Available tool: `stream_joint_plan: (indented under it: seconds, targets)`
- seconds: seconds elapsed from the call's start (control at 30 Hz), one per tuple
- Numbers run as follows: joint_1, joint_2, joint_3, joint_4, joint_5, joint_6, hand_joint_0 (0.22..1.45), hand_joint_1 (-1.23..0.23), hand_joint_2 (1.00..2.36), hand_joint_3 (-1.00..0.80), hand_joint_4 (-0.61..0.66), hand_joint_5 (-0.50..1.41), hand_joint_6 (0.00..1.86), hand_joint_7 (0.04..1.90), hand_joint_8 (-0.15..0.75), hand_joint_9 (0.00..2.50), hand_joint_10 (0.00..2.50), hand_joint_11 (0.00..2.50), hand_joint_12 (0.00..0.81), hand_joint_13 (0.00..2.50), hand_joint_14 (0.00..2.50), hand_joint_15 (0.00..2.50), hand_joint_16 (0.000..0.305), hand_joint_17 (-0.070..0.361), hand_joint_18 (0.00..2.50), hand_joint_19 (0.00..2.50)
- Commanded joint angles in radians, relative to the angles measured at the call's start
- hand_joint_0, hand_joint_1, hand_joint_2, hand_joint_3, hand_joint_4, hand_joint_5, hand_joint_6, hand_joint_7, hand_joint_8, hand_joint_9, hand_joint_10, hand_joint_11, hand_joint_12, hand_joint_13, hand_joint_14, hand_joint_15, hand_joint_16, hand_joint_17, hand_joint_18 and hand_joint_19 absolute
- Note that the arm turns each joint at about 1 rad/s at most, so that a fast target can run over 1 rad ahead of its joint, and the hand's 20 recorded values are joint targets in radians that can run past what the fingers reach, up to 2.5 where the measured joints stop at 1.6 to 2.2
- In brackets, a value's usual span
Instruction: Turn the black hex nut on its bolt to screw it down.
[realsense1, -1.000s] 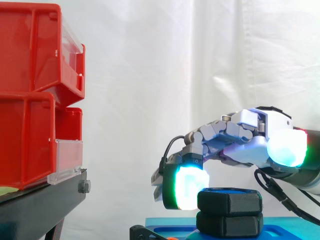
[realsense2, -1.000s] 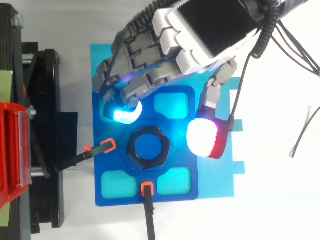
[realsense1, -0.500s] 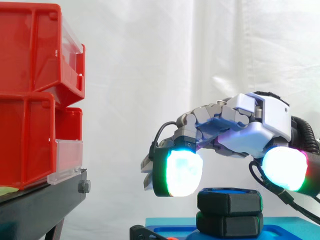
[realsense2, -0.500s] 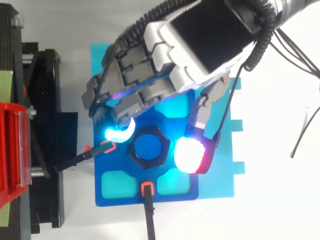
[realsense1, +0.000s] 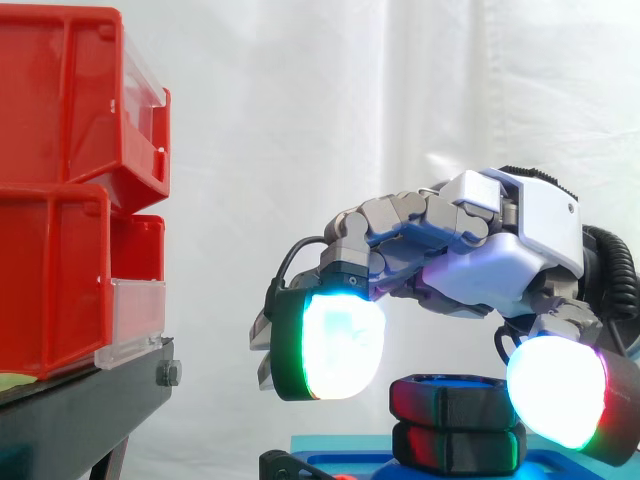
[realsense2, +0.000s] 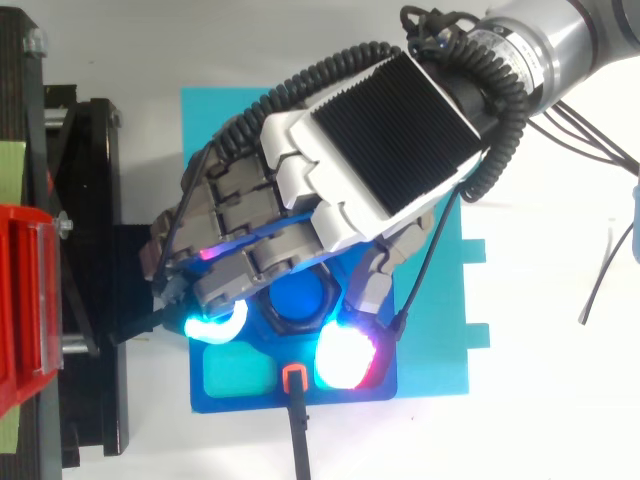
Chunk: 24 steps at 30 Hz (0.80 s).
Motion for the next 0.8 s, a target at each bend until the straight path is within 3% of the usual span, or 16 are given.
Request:
stream_joint_plan:
  seconds: [0.0,0.2,0.43,0.6,0.77]
  targets:
    - [0.002,0.0,0.0,-0.002,0.001,0.0,0.33,-0.75,1.0,-0.5,0.42,-0.2,0.59,0.93,0.387,0.59,0.01,0.53,0.459,0.77,0.01,0.29,0.069,0.154,0.91,0.4]
    - [0.002,0.0,0.0,-0.024,-0.002,0.0,0.32,-0.75,1.0,-0.5,0.43,-0.2,0.59,0.92,0.391,0.59,0.01,0.53,0.46,0.77,0.01,0.29,0.069,0.156,0.92,0.41]
    - [-0.01,0.0,0.0,-0.024,-0.013,-0.003,0.3,-0.66,1.0,-0.5,0.43,-0.2,0.59,0.91,0.399,0.6,0.01,0.54,0.469,0.78,0.01,0.29,0.072,0.162,0.94,0.41]
    - [-0.018,0.0,0.0,-0.021,-0.024,-0.004,0.29,-0.58,1.0,-0.5,0.4,-0.19,0.5,1.05,0.408,0.58,0.01,0.5,0.48,0.76,0.01,0.28,0.074,0.166,0.94,0.4]
    - [-0.024,0.0,0.0,-0.021,-0.031,-0.004,0.28,-0.5,1.0,-0.5,0.37,-0.2,0.5,0.96,0.408,0.56,0.01,0.47,0.487,0.75,0.01,0.28,0.075,0.17,0.92,0.42]
